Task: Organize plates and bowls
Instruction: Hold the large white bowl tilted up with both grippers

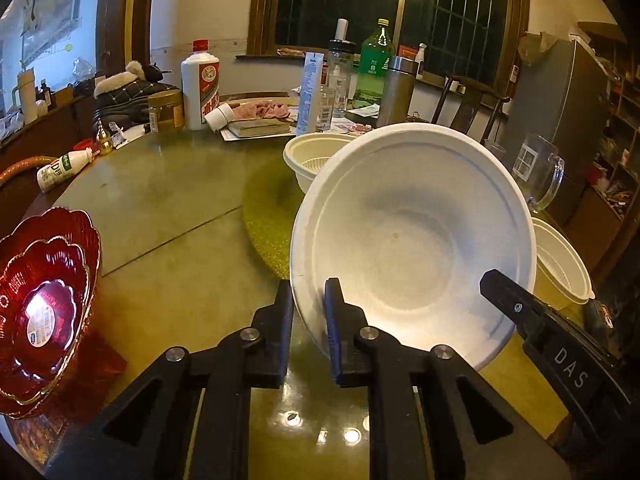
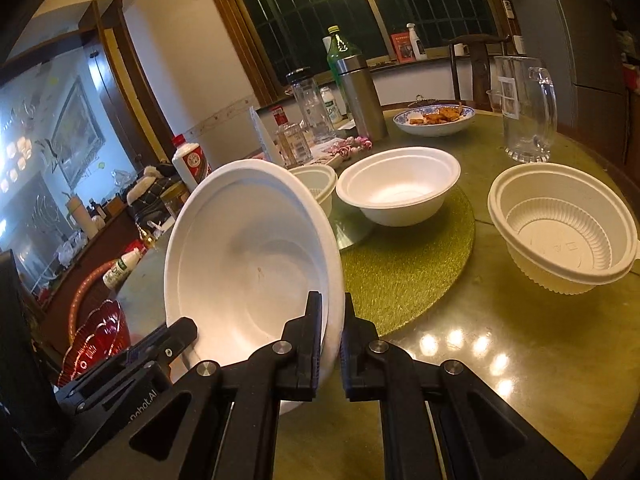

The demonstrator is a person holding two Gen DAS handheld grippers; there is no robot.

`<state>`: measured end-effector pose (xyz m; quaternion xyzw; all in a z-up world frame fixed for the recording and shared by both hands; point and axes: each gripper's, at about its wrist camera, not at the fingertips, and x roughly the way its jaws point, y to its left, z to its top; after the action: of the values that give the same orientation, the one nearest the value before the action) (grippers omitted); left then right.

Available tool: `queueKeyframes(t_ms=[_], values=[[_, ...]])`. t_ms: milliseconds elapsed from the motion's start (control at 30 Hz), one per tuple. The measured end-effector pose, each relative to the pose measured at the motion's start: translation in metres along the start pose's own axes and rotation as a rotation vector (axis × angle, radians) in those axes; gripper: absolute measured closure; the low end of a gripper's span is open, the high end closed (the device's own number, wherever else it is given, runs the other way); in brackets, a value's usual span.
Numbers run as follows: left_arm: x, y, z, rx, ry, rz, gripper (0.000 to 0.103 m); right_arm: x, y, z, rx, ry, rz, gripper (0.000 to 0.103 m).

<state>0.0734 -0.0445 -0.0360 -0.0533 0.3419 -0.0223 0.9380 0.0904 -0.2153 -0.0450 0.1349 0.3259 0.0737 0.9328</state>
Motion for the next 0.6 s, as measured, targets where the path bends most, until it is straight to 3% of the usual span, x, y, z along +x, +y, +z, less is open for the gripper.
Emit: queueKeyframes(t_ms=[600], values=[[0.0010,-0.0040,-0.0058,0.022,-0.006,0.010,0.089,0.0029,-0.0019,-0.0027,-0.004,0.004,0.005,0.095]])
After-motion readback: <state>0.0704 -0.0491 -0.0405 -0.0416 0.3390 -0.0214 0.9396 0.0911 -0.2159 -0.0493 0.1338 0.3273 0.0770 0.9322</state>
